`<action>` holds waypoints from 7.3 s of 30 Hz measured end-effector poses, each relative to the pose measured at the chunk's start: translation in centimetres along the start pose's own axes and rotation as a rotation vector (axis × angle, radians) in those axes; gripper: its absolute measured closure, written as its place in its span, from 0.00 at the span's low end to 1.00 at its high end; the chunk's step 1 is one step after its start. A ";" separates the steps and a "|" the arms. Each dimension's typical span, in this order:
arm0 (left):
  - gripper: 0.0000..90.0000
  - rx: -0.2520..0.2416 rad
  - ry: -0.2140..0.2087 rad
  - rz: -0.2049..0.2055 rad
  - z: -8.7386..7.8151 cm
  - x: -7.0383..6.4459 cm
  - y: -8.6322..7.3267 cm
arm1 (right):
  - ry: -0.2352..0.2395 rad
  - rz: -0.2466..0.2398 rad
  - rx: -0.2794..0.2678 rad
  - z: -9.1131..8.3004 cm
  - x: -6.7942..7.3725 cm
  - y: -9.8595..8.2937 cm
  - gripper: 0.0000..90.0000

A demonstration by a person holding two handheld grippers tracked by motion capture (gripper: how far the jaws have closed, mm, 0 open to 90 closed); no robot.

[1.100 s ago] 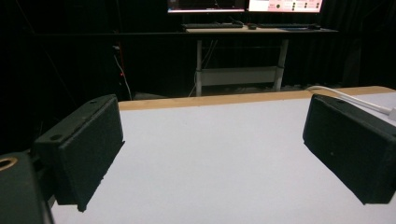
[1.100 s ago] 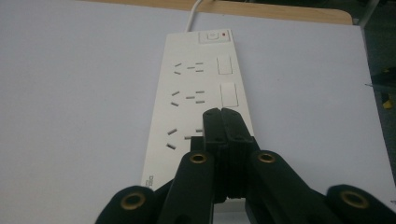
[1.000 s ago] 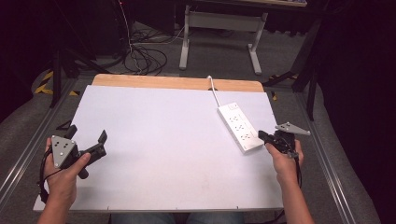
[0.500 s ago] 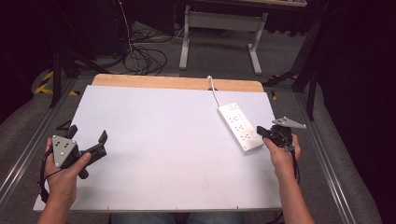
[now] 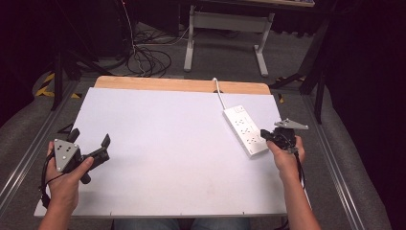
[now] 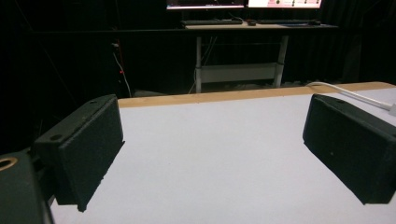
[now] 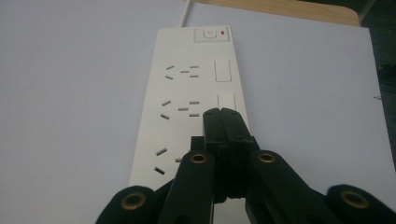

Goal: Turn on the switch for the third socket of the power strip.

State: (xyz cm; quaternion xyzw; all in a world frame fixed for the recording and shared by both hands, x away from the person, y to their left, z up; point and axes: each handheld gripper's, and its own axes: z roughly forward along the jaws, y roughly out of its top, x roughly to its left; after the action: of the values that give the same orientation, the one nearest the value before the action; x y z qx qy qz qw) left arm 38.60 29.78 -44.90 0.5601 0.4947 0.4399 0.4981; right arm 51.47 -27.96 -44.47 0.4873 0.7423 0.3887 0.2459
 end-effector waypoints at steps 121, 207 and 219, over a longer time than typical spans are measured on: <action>0.07 -0.002 0.000 -0.004 -0.6 0.0 0.0 | -0.046 0.003 0.072 3.4 -0.6 -0.5 1.00; 0.07 0.001 -0.011 -0.008 -0.3 0.1 0.1 | 0.102 -0.017 -0.380 -4.6 0.6 -0.5 0.75; 0.07 0.001 -0.010 -0.009 -0.3 0.0 0.1 | 0.130 -0.020 -0.421 -5.1 1.1 -1.1 0.63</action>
State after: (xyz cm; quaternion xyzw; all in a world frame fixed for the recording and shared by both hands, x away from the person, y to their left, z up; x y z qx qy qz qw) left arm 38.31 29.86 -44.81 0.5605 0.4949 0.4345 0.5021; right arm 46.61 -28.90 -42.36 0.3916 0.6638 0.5634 0.2977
